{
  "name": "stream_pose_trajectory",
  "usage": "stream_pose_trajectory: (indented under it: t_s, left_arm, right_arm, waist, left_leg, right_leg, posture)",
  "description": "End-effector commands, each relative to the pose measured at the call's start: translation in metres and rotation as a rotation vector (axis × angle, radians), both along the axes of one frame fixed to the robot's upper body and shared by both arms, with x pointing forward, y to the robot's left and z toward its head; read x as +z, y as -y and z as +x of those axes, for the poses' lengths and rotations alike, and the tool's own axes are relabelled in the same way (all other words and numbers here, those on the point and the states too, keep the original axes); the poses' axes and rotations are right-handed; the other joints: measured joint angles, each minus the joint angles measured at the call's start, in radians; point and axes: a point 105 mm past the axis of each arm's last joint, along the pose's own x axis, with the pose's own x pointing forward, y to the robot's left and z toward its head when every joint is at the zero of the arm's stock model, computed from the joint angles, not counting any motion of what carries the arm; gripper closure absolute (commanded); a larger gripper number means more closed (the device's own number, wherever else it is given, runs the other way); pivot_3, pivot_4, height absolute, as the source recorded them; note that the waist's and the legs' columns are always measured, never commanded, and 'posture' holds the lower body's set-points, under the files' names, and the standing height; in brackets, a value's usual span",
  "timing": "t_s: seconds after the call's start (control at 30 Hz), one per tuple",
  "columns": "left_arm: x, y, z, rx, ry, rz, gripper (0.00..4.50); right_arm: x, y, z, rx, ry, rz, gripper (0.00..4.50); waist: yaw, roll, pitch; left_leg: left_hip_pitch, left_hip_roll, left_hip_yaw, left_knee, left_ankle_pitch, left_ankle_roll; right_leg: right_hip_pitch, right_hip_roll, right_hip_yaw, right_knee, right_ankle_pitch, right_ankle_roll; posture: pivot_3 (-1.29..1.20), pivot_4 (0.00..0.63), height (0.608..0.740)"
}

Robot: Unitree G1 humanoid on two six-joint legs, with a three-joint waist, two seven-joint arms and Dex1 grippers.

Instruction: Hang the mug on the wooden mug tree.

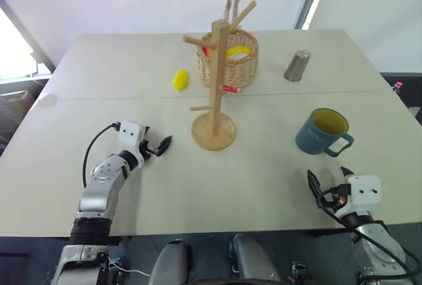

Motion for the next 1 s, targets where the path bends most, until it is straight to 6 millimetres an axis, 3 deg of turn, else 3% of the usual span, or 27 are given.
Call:
stream_pose_trajectory:
  t_s: [0.03,0.43,0.63,0.8,1.0]
  left_arm:
    - [0.014,-0.001,0.002,0.006,0.058,0.004,0.00]
    - [0.017,0.005,-0.001,-0.049,0.043,-0.008,0.00]
    - [0.028,0.034,-0.020,-0.227,0.063,-0.071,0.00]
    - [0.034,0.069,-0.057,-0.529,0.004,-0.107,0.00]
    - [0.047,0.102,-0.079,-0.766,0.037,-0.066,0.00]
  right_arm:
    - [0.009,0.000,0.000,-0.010,0.046,-0.018,0.03]
    - [0.006,0.007,-0.006,-0.052,0.040,-0.021,0.03]
    - [0.011,0.012,-0.002,-0.078,0.055,-0.030,0.03]
    - [0.018,0.019,-0.004,-0.155,0.082,-0.079,0.03]
    - [0.035,0.029,0.007,-0.394,0.188,-0.057,0.03]
  waist:
    - [0.000,0.000,0.000]
    - [-0.001,0.000,0.000]
    - [-0.001,0.000,0.000]
    - [-0.002,0.001,0.000]
    - [-0.002,0.002,-0.001]
  left_leg:
    - [0.000,0.000,0.000,0.000,0.000,0.000]
    - [0.000,0.000,0.000,0.000,0.000,0.000]
    - [0.000,0.000,0.000,0.000,0.000,0.000]
    - [0.000,0.000,0.000,0.000,0.000,0.000]
    - [0.000,0.000,0.000,0.000,0.001,-0.001]
  right_leg:
    - [0.000,0.000,0.000,0.000,0.000,0.000]
    - [0.000,0.000,0.000,0.000,0.000,0.000]
    - [0.000,0.000,0.000,0.000,0.000,0.000]
    - [0.000,0.000,0.000,0.000,0.000,0.000]
    - [0.000,0.000,0.000,0.000,0.000,-0.001]
  posture:
    - [0.00,0.150,0.740]
    - [0.00,0.150,0.740]
    - [0.00,0.150,0.740]
    - [0.00,0.150,0.740]
    - [0.00,0.150,0.740]
